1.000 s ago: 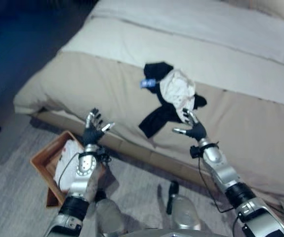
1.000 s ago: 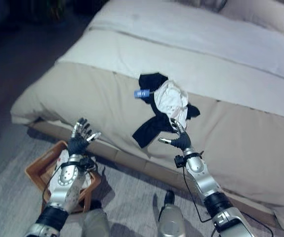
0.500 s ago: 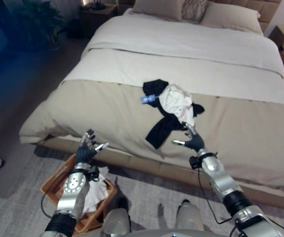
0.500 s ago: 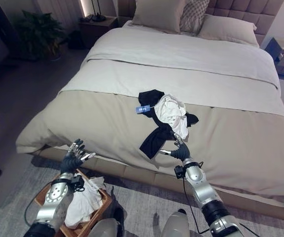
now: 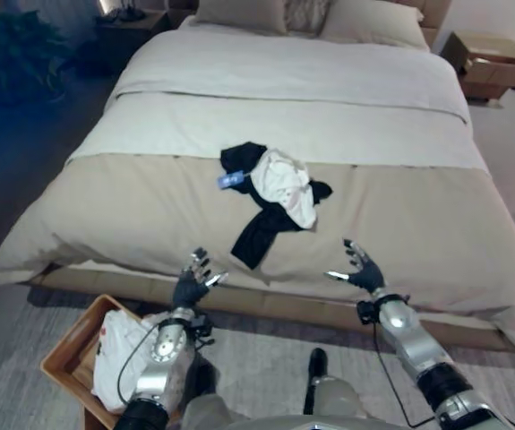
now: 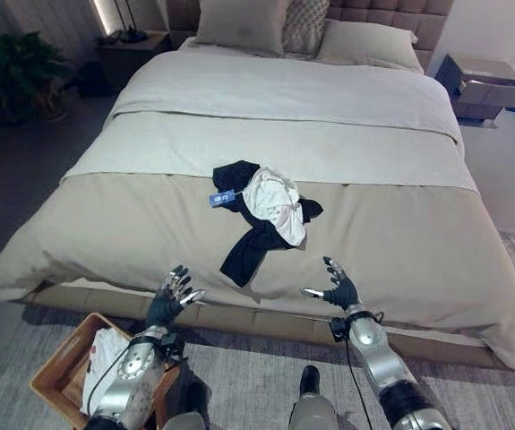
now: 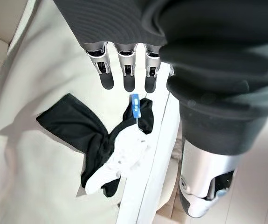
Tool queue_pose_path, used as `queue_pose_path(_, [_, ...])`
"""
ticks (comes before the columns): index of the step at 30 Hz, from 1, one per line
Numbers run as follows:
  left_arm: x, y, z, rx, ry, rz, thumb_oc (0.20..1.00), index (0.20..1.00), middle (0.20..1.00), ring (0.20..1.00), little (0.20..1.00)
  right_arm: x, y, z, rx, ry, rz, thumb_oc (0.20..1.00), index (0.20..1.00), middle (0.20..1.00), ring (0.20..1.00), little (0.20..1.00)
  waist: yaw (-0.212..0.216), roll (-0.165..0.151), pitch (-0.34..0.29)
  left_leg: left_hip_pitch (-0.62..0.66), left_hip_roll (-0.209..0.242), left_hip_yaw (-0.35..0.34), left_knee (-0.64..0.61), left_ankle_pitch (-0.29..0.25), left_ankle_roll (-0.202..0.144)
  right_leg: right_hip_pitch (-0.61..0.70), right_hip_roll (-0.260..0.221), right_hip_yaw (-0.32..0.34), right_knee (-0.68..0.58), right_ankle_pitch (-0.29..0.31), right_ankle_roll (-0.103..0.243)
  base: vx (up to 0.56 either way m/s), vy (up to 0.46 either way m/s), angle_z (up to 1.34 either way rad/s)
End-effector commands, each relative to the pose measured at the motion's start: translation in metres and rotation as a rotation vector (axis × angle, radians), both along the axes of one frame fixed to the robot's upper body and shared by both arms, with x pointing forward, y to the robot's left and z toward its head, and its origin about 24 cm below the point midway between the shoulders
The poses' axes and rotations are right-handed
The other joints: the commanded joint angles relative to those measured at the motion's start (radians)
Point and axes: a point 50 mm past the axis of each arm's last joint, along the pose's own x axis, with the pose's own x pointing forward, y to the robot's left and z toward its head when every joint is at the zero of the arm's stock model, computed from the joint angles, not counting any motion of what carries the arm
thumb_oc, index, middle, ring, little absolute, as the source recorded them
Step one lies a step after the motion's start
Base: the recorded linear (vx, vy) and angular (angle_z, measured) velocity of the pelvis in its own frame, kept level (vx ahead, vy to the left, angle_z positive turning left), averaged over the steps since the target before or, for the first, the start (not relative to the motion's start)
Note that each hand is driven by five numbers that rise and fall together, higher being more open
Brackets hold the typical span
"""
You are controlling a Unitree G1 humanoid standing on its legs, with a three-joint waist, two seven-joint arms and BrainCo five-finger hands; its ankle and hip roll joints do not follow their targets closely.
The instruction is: Pick up clothes into the bucket
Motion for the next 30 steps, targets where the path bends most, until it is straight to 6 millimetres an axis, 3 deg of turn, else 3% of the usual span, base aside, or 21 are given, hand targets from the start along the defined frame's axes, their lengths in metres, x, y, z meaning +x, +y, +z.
queue_pose_path(1, [0.009, 0.022, 0.024, 0.051, -0.113, 0.014, 1.0, 1.0, 1.0, 1.0, 1.0, 0.019, 0.024, 0.032, 0.096, -0.157, 0.091, 1.0, 1.0, 1.0, 1.0, 1.0, 0.018, -0.07, 0.033, -0.072, 0.01, -0.067, 0.393, 0.046, -0.035, 0.127, 0.019, 0.078, 0.022, -0.092, -0.032, 0.03, -0.278, -0.23])
queue_pose_path(2, [0.01, 0.022, 0.026, 0.046, -0.121, 0.023, 1.0, 1.0, 1.0, 1.0, 1.0, 0.02, 0.026, 0.035, 0.106, -0.168, 0.104, 1.0, 1.0, 1.0, 1.0, 1.0, 0.039, -0.075, 0.054, -0.112, -0.023, -0.149, 0.49, 0.078, -0.029, 0.13, 0.033, 0.101, 0.031, -0.096, -0.051, 0.03, -0.319, -0.28])
queue_pose_path(5, [0.009, 0.021, 0.024, 0.026, -0.111, 0.039, 1.0, 1.0, 1.0, 1.0, 1.0, 0.02, 0.024, 0.034, 0.104, -0.16, 0.092, 1.0, 1.0, 1.0, 1.0, 1.0, 0.044, -0.082, 0.054, -0.175, -0.046, -0.18, 0.471, 0.078, -0.024, 0.146, 0.036, 0.111, 0.015, -0.108, -0.053, 0.07, -0.072, -0.33])
queue_pose_path(6, [0.008, 0.022, 0.022, 0.016, -0.101, 0.047, 1.0, 1.0, 1.0, 1.0, 1.0, 0.02, 0.023, 0.033, 0.105, -0.155, 0.088, 1.0, 1.0, 1.0, 1.0, 1.0, 0.049, -0.078, 0.05, -0.187, -0.044, -0.177, 0.407, 0.076, -0.028, 0.158, 0.04, 0.115, 0.009, -0.112, -0.048, 0.25, 0.049, -0.22])
queue_pose_path(7, [0.006, 0.024, 0.019, 0.016, -0.088, 0.058, 1.0, 1.0, 1.0, 1.0, 1.0, 0.022, 0.022, 0.035, 0.108, -0.158, 0.09, 1.0, 1.0, 1.0, 1.0, 1.0, 0.058, -0.057, 0.035, -0.191, -0.036, -0.185, 0.234, 0.09, -0.037, 0.172, 0.056, 0.127, -0.002, -0.128, -0.038, 0.25, 0.045, -0.24])
queue_pose_path(8, [0.006, 0.024, 0.019, 0.016, -0.088, 0.058, 1.0, 1.0, 1.0, 1.0, 1.0, 0.022, 0.022, 0.035, 0.107, -0.157, 0.09, 1.0, 1.0, 1.0, 1.0, 1.0, 0.06, -0.059, 0.037, -0.182, -0.036, -0.181, 0.226, 0.093, -0.037, 0.175, 0.054, 0.13, 0.0, -0.13, -0.039, 0.36, 0.124, -0.47])
queue_pose_path(9, [0.004, 0.025, 0.018, 0.016, -0.083, 0.06, 1.0, 1.0, 1.0, 1.0, 1.0, 0.023, 0.02, 0.036, 0.089, -0.16, 0.094, 1.0, 1.0, 1.0, 1.0, 1.0, 0.072, -0.032, 0.028, -0.203, -0.033, -0.211, 0.096, 0.148, -0.056, 0.198, 0.066, 0.143, -0.001, -0.152, -0.03, 0.27, 0.095, -0.46])
queue_pose_path(10, [0.003, 0.025, 0.017, 0.018, -0.081, 0.059, 1.0, 1.0, 1.0, 1.0, 1.0, 0.023, 0.02, 0.036, 0.087, -0.161, 0.093, 1.0, 1.0, 1.0, 1.0, 1.0, 0.072, -0.026, 0.026, -0.2, -0.04, -0.214, 0.077, 0.159, -0.061, 0.208, 0.064, 0.147, 0.007, -0.161, -0.028, 0.26, 0.099, -0.43])
queue_pose_path(11, [0.003, 0.025, 0.017, 0.018, -0.081, 0.059, 1.0, 1.0, 1.0, 1.0, 1.0, 0.023, 0.02, 0.036, 0.087, -0.161, 0.093, 1.0, 1.0, 1.0, 1.0, 1.0, 0.073, -0.027, 0.027, -0.198, -0.041, -0.213, 0.076, 0.159, -0.061, 0.209, 0.063, 0.147, 0.008, -0.162, -0.027, 0.23, 0.081, -0.07])
queue_pose_path(12, [0.004, 0.027, 0.018, 0.02, -0.085, 0.059, 1.0, 1.0, 1.0, 1.0, 1.0, 0.024, 0.018, 0.037, 0.087, -0.166, 0.086, 1.0, 1.0, 1.0, 1.0, 1.0, 0.063, -0.023, 0.014, -0.195, -0.046, -0.156, 0.115, 0.13, -0.053, 0.225, 0.049, 0.143, 0.018, -0.176, -0.02, 0.25, 0.105, -0.14])
queue_pose_path(15, [0.004, 0.029, 0.02, 0.031, -0.093, 0.051, 1.0, 1.0, 1.0, 1.0, 1.0, 0.022, 0.018, 0.036, 0.089, -0.16, 0.08, 1.0, 1.0, 1.0, 1.0, 1.0, 0.064, -0.023, -0.007, -0.186, -0.08, -0.141, 0.153, 0.088, -0.034, 0.259, 0.006, 0.151, 0.014, -0.172, 0.002, 0.33, 0.151, -0.16])
queue_pose_path(17, [0.004, 0.031, 0.023, 0.044, -0.104, 0.047, 1.0, 1.0, 1.0, 1.0, 1.0, 0.023, 0.021, 0.036, 0.084, -0.159, 0.089, 1.0, 1.0, 1.0, 1.0, 1.0, 0.071, -0.032, -0.012, -0.165, -0.102, -0.117, 0.163, 0.048, -0.007, 0.254, -0.034, 0.166, 0.047, -0.14, 0.027, 0.27, 0.162, -0.1])
queue_pose_path(20, [0.005, 0.036, 0.031, 0.064, -0.134, 0.049, 1.0, 1.0, 1.0, 1.0, 1.0, 0.028, 0.025, 0.042, 0.077, -0.181, 0.104, 1.0, 1.0, 1.0, 1.0, 1.0, 0.079, -0.042, -0.01, -0.126, -0.137, -0.074, 0.15, 0.008, 0.041, 0.174, -0.084, 0.198, 0.194, -0.003, 0.051, 0.19, 0.168, -0.34])
queue_pose_path(22, [0.005, 0.036, 0.036, 0.08, -0.154, 0.028, 1.0, 1.0, 1.0, 1.0, 1.0, 0.032, 0.027, 0.046, 0.068, -0.199, 0.108, 1.0, 1.0, 1.0, 1.0, 1.0, 0.075, -0.037, 0.01, -0.105, -0.158, -0.073, 0.143, 0.0, 0.068, 0.103, -0.085, 0.237, 0.311, 0.096, 0.051, 0.12, 0.167, -0.18])
queue_pose_path(24, [0.006, 0.037, 0.042, 0.123, -0.174, -0.003, 1.0, 1.0, 1.0, 1.0, 1.0, 0.036, 0.029, 0.051, 0.068, -0.221, 0.107, 1.0, 1.0, 1.0, 1.0, 1.0, 0.069, -0.025, 0.043, -0.109, -0.163, -0.083, 0.15, -0.013, 0.078, 0.041, -0.079, 0.253, 0.378, 0.107, 0.044, 0.09, 0.077, -0.01])
queue_pose_path(28, [0.008, 0.037, 0.044, 0.115, -0.189, -0.023, 1.0, 1.0, 1.0, 1.0, 1.0, 0.047, 0.03, 0.056, 0.049, -0.237, 0.109, 1.0, 1.0, 1.0, 1.0, 1.0, 0.068, -0.026, 0.074, -0.127, -0.173, -0.115, 0.13, -0.02, 0.056, -0.025, -0.086, 0.197, 0.17, 0.015, 0.041, 0.08, -0.099, 0.06])
queue_pose_path(30, [0.008, 0.038, 0.046, 0.116, -0.2, -0.024, 1.0, 1.0, 1.0, 1.0, 1.0, 0.056, 0.031, 0.063, 0.02, -0.258, 0.106, 1.0, 1.0, 1.0, 1.0, 1.0, 0.074, -0.029, 0.1, -0.145, -0.161, -0.128, 0.131, -0.026, 0.03, -0.05, -0.097, 0.143, 0.021, 0.018, 0.049, 0.04, -0.206, 0.18])
